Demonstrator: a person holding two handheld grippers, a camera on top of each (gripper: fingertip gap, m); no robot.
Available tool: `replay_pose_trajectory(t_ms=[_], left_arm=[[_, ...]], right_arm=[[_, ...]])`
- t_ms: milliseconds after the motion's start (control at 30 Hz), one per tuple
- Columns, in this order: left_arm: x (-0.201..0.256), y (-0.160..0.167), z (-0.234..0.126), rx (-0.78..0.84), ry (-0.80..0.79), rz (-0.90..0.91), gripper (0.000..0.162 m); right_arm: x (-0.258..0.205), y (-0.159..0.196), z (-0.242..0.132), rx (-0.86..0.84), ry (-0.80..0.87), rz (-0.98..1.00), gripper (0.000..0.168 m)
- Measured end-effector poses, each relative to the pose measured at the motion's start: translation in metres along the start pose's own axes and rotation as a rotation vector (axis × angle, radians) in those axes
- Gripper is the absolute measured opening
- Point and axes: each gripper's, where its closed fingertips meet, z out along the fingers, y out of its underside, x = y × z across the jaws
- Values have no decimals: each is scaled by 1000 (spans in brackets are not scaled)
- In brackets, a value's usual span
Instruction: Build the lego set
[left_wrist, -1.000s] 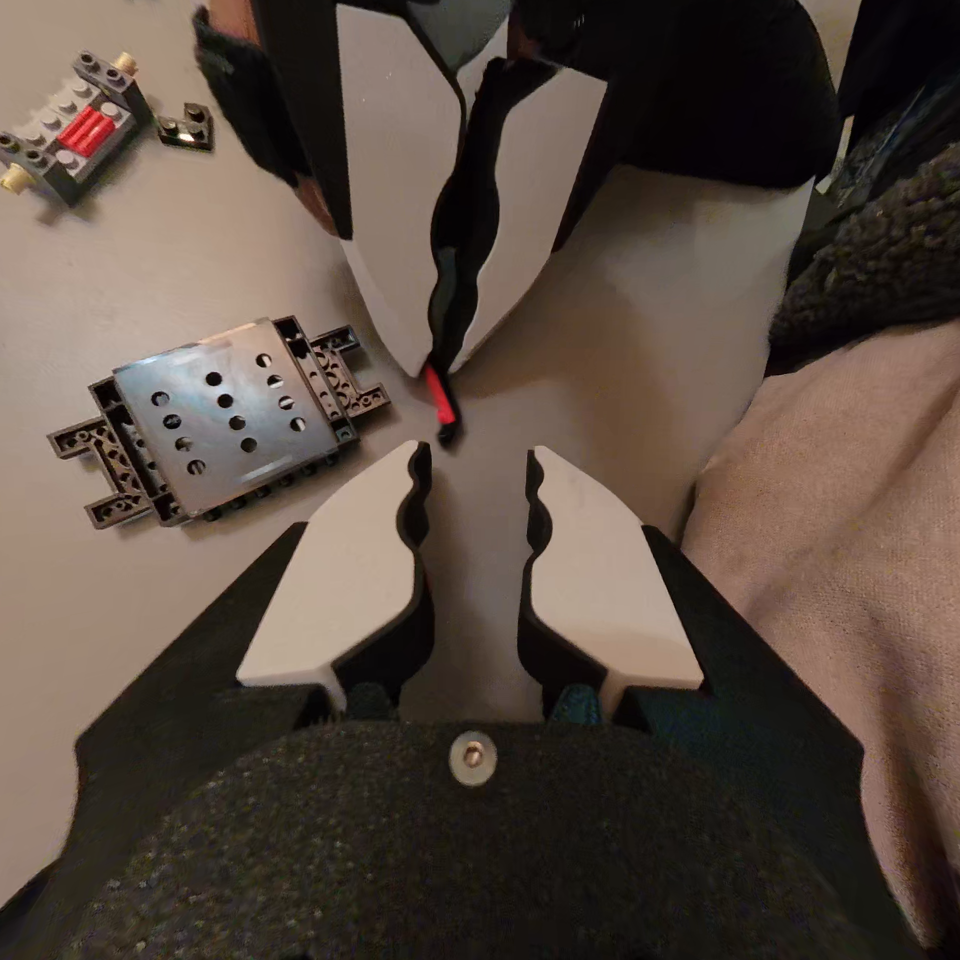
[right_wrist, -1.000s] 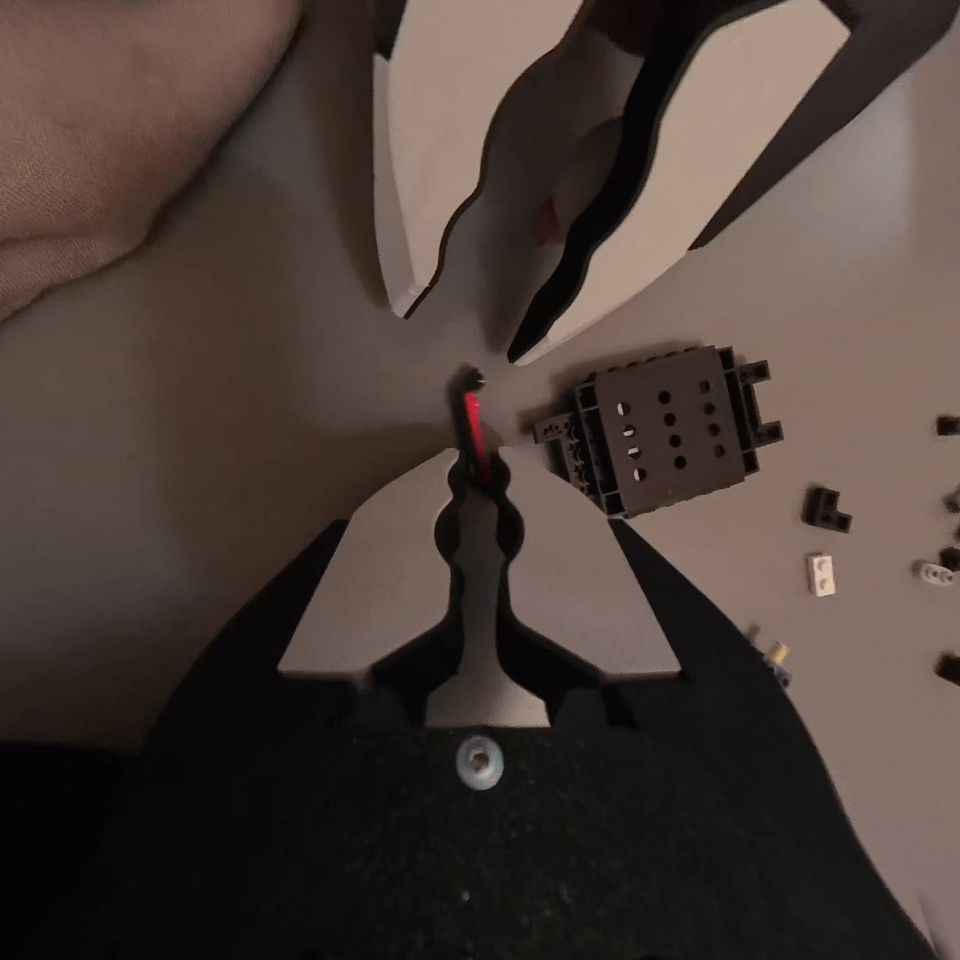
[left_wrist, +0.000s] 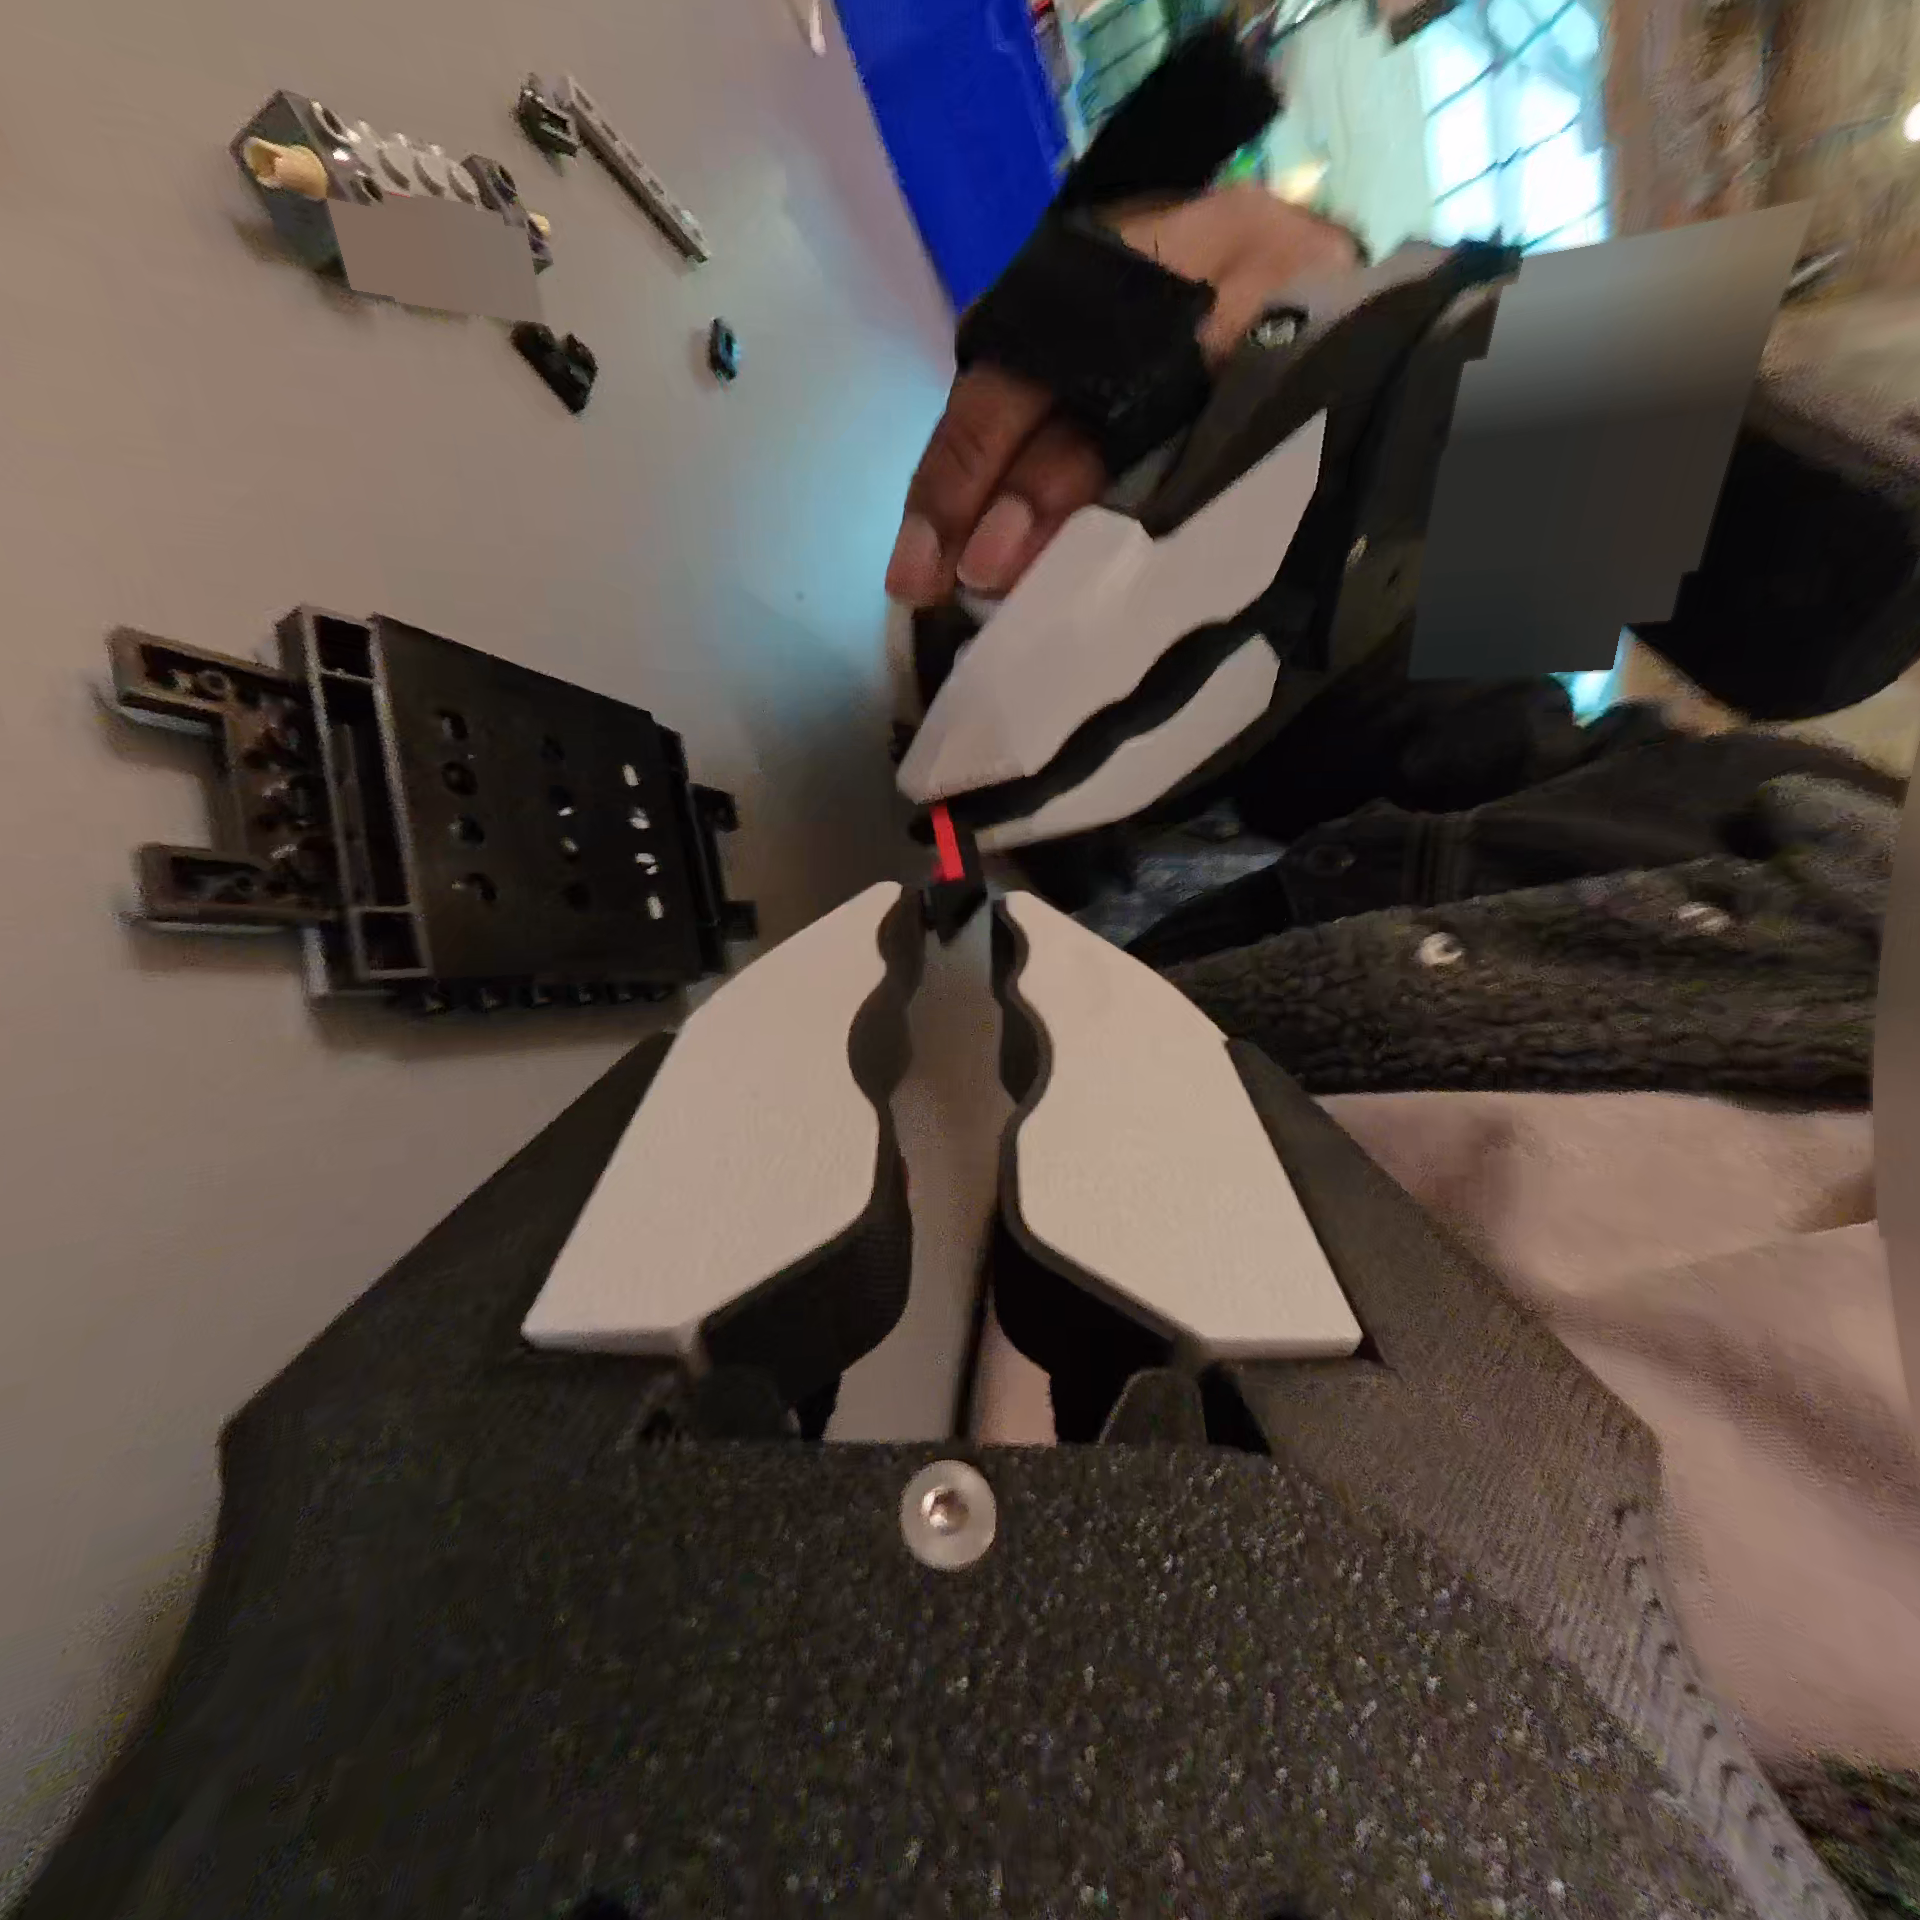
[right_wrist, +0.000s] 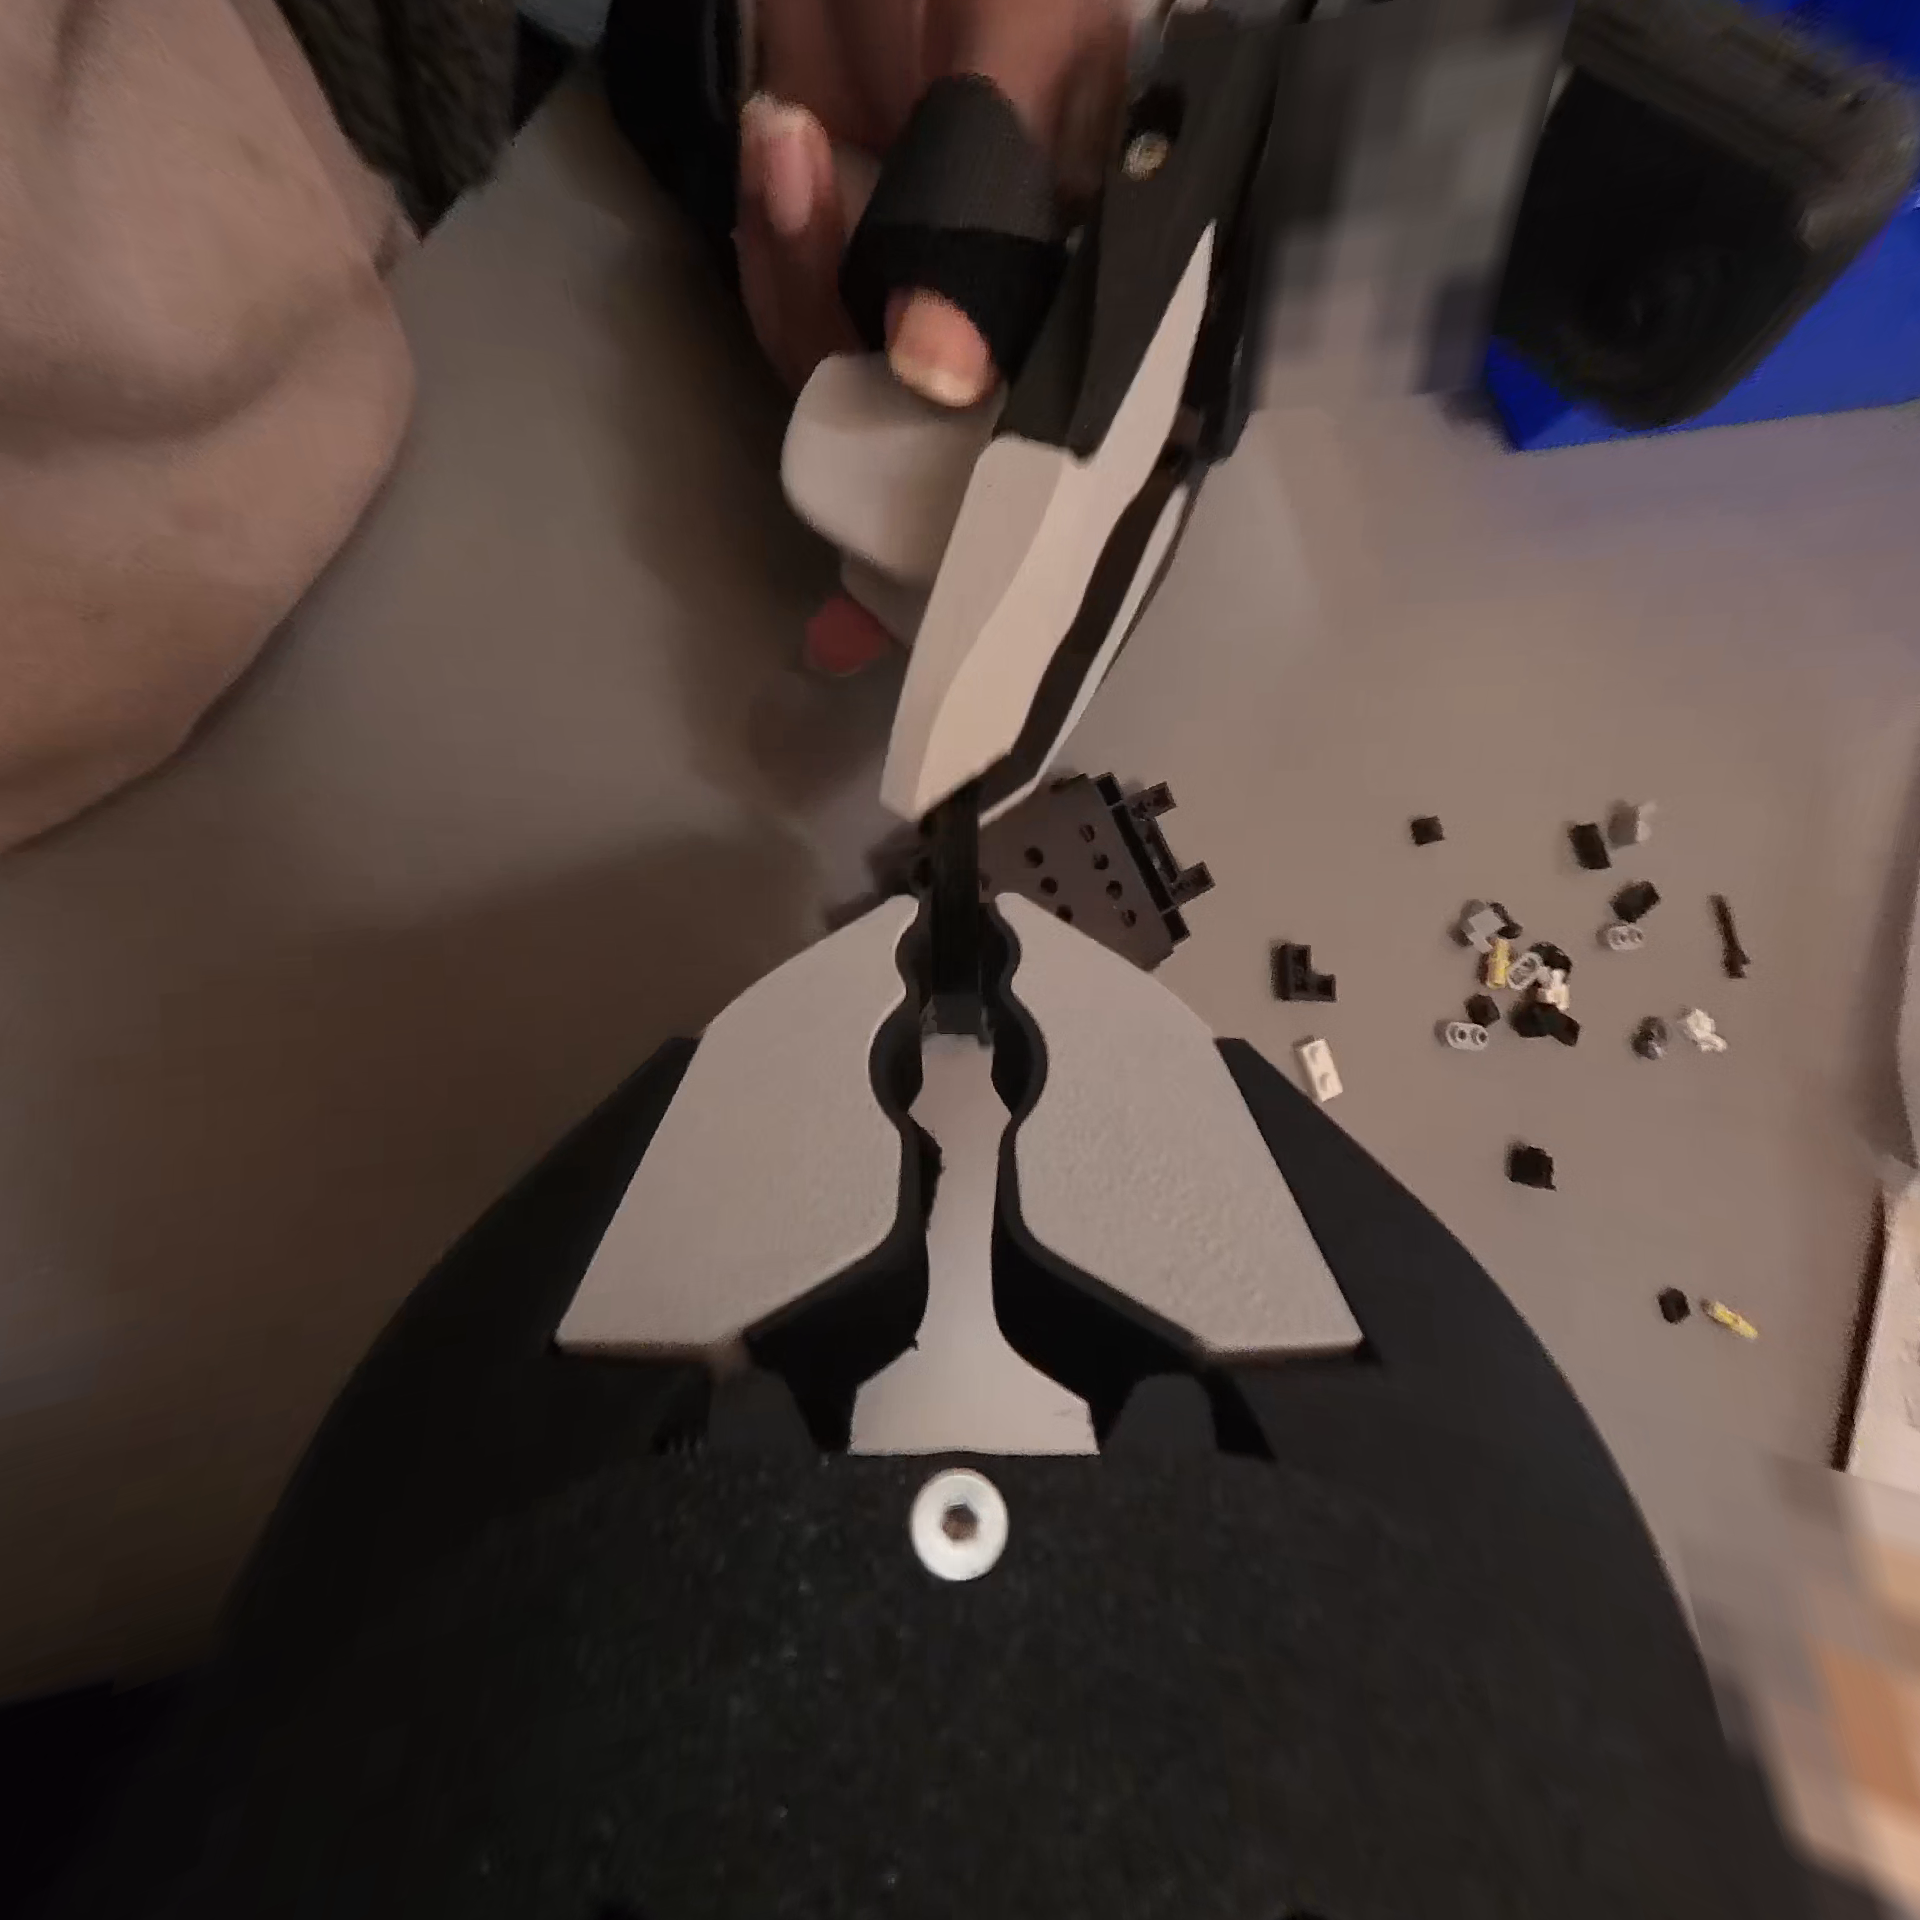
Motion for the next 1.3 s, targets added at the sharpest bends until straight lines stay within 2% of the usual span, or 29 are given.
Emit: replay_pose_trajectory(t_ms=[33, 133, 233, 367, 500, 667, 933, 1133, 1300], left_arm=[[-3, 1, -3, -18, -42, 44, 22], [-16, -1, -17, -63, -193, 202, 31], [-43, -10, -33, -132, -430, 414, 37], [-66, -14, -41, -273, -581, 598, 46], [-69, -14, -35, -325, -585, 676, 48], [-69, -15, -34, -333, -573, 676, 47], [-70, -18, -37, -322, -601, 693, 46], [-71, -19, -35, -324, -599, 695, 46], [-71, -17, -33, -332, -600, 699, 45]], right_arm=[[-1, 8, 1, -37, -39, -27, 8], [-7, 22, 5, -95, -172, -85, 8], [-9, 28, 15, -153, -262, -170, 8], [-9, 33, 22, -200, -356, -206, 7], [-8, 35, 25, -223, -383, -219, 8], [-7, 34, 24, -215, -374, -195, 10], [-3, 33, 16, -136, -290, -88, 15], [-8, 35, 18, -100, -248, -65, 12], [-8, 29, 20, -80, -266, -69, 1]])
